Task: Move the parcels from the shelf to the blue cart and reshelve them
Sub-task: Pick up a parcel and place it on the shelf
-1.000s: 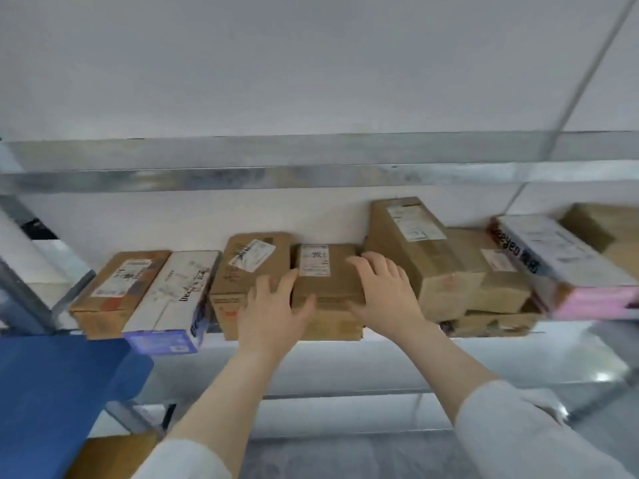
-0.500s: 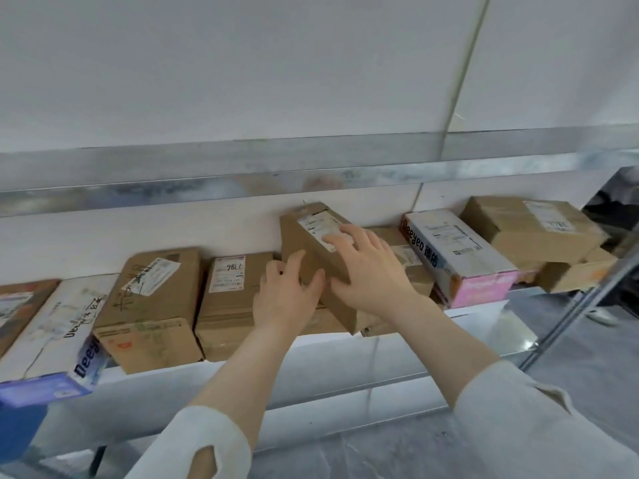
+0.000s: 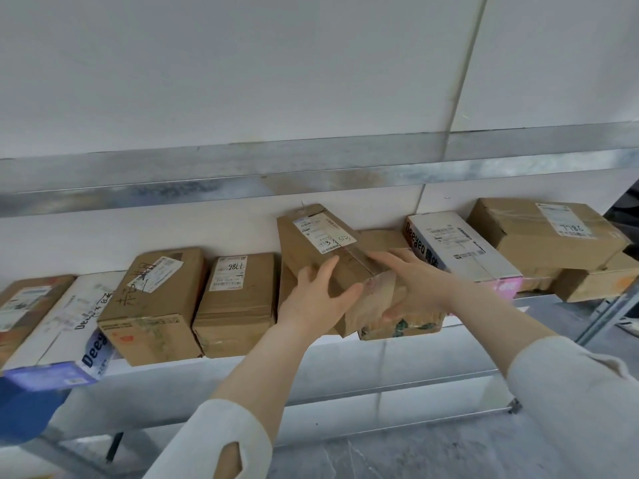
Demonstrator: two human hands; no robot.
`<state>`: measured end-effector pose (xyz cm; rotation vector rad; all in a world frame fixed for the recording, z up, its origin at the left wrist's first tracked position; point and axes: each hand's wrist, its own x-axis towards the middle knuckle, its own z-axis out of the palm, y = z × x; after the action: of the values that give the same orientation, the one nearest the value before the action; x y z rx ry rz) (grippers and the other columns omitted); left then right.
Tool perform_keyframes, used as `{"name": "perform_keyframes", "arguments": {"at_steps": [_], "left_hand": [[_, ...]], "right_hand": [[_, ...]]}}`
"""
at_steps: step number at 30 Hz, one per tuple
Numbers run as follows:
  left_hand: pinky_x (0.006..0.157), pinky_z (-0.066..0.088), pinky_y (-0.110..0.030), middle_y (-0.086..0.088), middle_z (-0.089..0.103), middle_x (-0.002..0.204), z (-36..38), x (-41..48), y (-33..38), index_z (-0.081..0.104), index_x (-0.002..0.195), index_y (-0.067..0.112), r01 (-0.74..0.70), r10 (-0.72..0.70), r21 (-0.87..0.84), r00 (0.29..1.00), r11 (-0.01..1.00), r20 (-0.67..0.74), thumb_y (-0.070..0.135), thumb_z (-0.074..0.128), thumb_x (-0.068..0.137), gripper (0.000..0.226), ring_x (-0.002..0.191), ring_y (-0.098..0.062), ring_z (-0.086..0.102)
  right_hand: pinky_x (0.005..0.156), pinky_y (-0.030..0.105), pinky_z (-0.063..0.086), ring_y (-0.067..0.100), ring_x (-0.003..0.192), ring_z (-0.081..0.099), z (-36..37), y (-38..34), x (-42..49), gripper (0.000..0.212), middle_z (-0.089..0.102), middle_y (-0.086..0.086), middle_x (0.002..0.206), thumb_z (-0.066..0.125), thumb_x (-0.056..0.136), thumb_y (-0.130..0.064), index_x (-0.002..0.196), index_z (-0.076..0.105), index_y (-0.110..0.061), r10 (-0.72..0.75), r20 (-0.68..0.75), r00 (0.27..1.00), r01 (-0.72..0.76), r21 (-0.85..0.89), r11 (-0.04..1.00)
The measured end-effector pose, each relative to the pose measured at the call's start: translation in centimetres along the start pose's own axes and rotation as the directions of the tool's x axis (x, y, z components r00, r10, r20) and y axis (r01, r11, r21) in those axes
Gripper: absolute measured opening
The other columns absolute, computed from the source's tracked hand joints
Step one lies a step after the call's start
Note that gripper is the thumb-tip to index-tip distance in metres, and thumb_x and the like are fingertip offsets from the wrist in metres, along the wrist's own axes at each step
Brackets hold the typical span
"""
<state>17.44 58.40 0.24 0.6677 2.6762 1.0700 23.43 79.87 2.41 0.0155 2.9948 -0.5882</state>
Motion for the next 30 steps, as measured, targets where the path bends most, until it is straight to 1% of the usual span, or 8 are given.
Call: {"name": "perform_keyframes", "arguments": {"at_steps": [6, 9, 11, 14, 16, 18, 23, 30], "left_hand": [[0.099, 0.037, -0.028, 0.002, 0.017, 0.153, 0.0, -0.5, -0.8, 0.020, 0.143, 0.046, 0.034, -0.036, -0.133, 0.999, 0.991, -0.013, 0.071, 0.066, 0.062, 0.096, 0.127, -0.017, 0.042], [0.088, 0.036, -0.024, 0.000, 0.026, 0.145, -1.2, -0.7, -2.2, 0.025, 0.141, 0.045, 0.029, -0.044, -0.144, 0.994, 0.989, -0.098, 0.054, 0.075, 0.068, 0.089, 0.103, -0.012, 0.045], [0.086, 0.034, -0.020, 0.001, 0.030, 0.141, -2.0, -0.8, -3.3, 0.026, 0.141, 0.044, 0.006, -0.020, -0.116, 0.994, 0.993, -0.112, 0.048, 0.077, 0.069, 0.089, 0.101, -0.008, 0.044], [0.088, 0.032, -0.017, 0.001, 0.030, 0.142, -2.5, -0.4, -4.0, 0.028, 0.142, 0.040, -0.022, 0.013, -0.087, 0.994, 0.996, -0.109, 0.046, 0.079, 0.068, 0.091, 0.105, -0.005, 0.041], [0.090, 0.030, -0.016, 0.001, 0.029, 0.144, -2.5, 0.0, -4.2, 0.027, 0.143, 0.039, -0.034, 0.024, -0.094, 0.994, 0.995, -0.107, 0.043, 0.081, 0.067, 0.093, 0.107, -0.003, 0.038], [0.091, 0.029, -0.015, 0.000, 0.032, 0.144, -2.3, 0.3, -4.6, 0.028, 0.141, 0.041, -0.049, 0.036, -0.107, 0.992, 0.993, -0.118, 0.039, 0.081, 0.066, 0.093, 0.109, -0.002, 0.037], [0.090, 0.034, -0.018, 0.002, 0.040, 0.140, -1.8, 0.7, -5.7, 0.029, 0.139, 0.042, -0.069, 0.051, -0.104, 0.985, 0.992, -0.162, 0.042, 0.080, 0.061, 0.093, 0.113, -0.005, 0.042], [0.096, 0.040, -0.025, 0.000, 0.040, 0.138, -3.4, -1.4, -6.4, 0.028, 0.141, 0.039, -0.052, 0.029, -0.092, 0.971, 0.994, -0.237, 0.042, 0.079, 0.062, 0.093, 0.117, -0.012, 0.046]], "right_hand": [[0.101, 0.026, 0.038, 0.016, 0.123, 0.042, 3.0, -1.3, 1.2, 0.098, 0.026, -0.004, 0.145, 0.081, 0.067, -0.039, 0.142, 0.019, -0.050, -0.154, -0.124, 0.980, 0.169, 0.121, 0.978], [0.088, 0.007, 0.036, 0.013, 0.108, 0.050, 4.4, -2.9, 1.9, 0.083, 0.031, -0.002, 0.136, 0.075, 0.072, -0.033, 0.140, 0.028, -0.045, -0.217, -0.194, 0.957, 0.247, 0.146, 0.958], [0.086, -0.002, 0.029, 0.012, 0.115, 0.045, 5.0, -3.6, 2.4, 0.082, 0.028, 0.000, 0.137, 0.076, 0.072, -0.033, 0.140, 0.030, -0.040, -0.239, -0.230, 0.943, 0.283, 0.181, 0.942], [0.107, 0.015, 0.024, 0.014, 0.144, 0.012, 5.6, -4.3, 3.5, 0.090, 0.013, 0.006, 0.154, 0.079, 0.071, -0.032, 0.143, 0.026, -0.037, -0.256, -0.223, 0.940, 0.307, 0.232, 0.923], [0.111, 0.023, 0.022, 0.009, 0.146, -0.003, 5.7, -4.6, 4.2, 0.096, 0.007, 0.005, 0.158, 0.080, 0.069, -0.033, 0.145, 0.022, -0.039, -0.235, -0.218, 0.947, 0.291, 0.276, 0.916], [0.108, 0.022, 0.022, 0.009, 0.146, -0.001, 5.9, -4.5, 4.7, 0.101, 0.007, 0.004, 0.158, 0.082, 0.067, -0.035, 0.145, 0.020, -0.040, -0.195, -0.230, 0.954, 0.259, 0.297, 0.919], [0.102, 0.020, 0.029, 0.017, 0.134, 0.032, 6.3, -4.5, 5.0, 0.101, 0.024, 0.002, 0.147, 0.084, 0.062, -0.035, 0.143, 0.024, -0.035, -0.179, -0.278, 0.944, 0.262, 0.298, 0.918], [0.103, 0.022, 0.031, 0.016, 0.128, 0.037, 6.1, -6.9, 4.9, 0.100, 0.025, 0.002, 0.147, 0.084, 0.061, -0.037, 0.142, 0.025, -0.037, -0.250, -0.275, 0.928, 0.323, 0.264, 0.909]]}}
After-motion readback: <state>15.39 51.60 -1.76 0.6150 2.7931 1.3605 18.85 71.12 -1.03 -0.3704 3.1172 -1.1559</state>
